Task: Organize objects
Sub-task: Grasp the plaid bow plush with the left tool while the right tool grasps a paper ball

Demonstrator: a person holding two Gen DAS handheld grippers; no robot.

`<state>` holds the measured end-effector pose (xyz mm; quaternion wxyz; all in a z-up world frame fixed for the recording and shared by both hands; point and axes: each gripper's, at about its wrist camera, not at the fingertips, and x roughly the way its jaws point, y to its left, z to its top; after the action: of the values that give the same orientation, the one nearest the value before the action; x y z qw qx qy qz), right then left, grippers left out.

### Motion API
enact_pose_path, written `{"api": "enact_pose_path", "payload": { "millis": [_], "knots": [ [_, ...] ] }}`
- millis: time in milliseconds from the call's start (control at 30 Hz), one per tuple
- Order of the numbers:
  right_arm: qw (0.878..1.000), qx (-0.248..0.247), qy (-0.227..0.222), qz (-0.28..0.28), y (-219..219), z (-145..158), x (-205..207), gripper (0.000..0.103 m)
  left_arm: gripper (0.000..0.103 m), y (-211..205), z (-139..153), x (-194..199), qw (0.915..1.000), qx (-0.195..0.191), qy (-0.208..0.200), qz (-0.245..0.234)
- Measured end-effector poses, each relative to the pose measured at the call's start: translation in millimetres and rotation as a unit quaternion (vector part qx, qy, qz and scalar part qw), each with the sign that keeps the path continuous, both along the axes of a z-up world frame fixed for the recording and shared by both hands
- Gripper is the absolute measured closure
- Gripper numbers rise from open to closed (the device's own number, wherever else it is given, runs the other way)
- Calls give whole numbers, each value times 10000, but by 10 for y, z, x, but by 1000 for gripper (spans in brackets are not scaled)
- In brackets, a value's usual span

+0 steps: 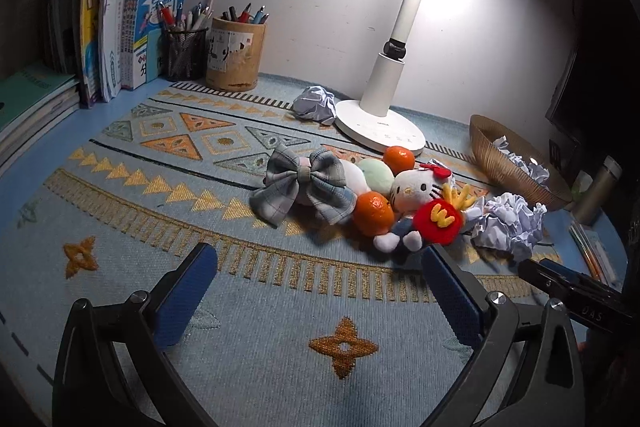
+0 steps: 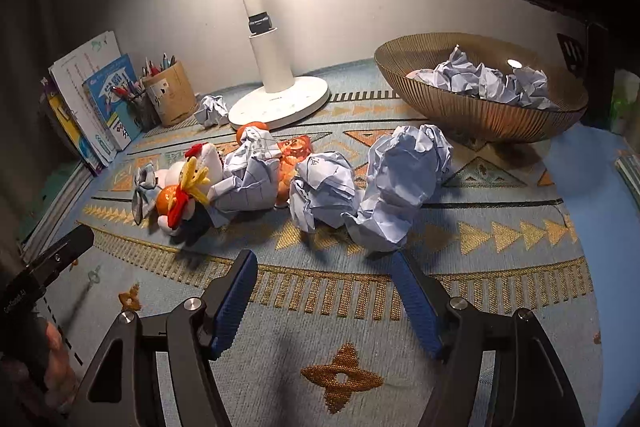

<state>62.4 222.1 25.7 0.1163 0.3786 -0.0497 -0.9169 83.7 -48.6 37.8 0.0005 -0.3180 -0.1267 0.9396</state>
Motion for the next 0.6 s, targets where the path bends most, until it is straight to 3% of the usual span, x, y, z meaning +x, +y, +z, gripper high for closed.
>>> {"api": "enact_pose_path", "payload": {
  "millis": [267, 400, 600],
  "knots": [
    [9998, -138, 109, -124, 68, 9, 21, 34, 2, -135, -78, -57, 9989, 363, -244, 191],
    [9965, -545, -51, -626, 335, 10, -24, 34, 2, -208, -69, -105, 9979, 553, -300, 184],
    [9956, -501, -392, -695, 447, 10, -277, 34, 6, -318, 54, -485, 9984, 374, -394, 126]
  ]
}}
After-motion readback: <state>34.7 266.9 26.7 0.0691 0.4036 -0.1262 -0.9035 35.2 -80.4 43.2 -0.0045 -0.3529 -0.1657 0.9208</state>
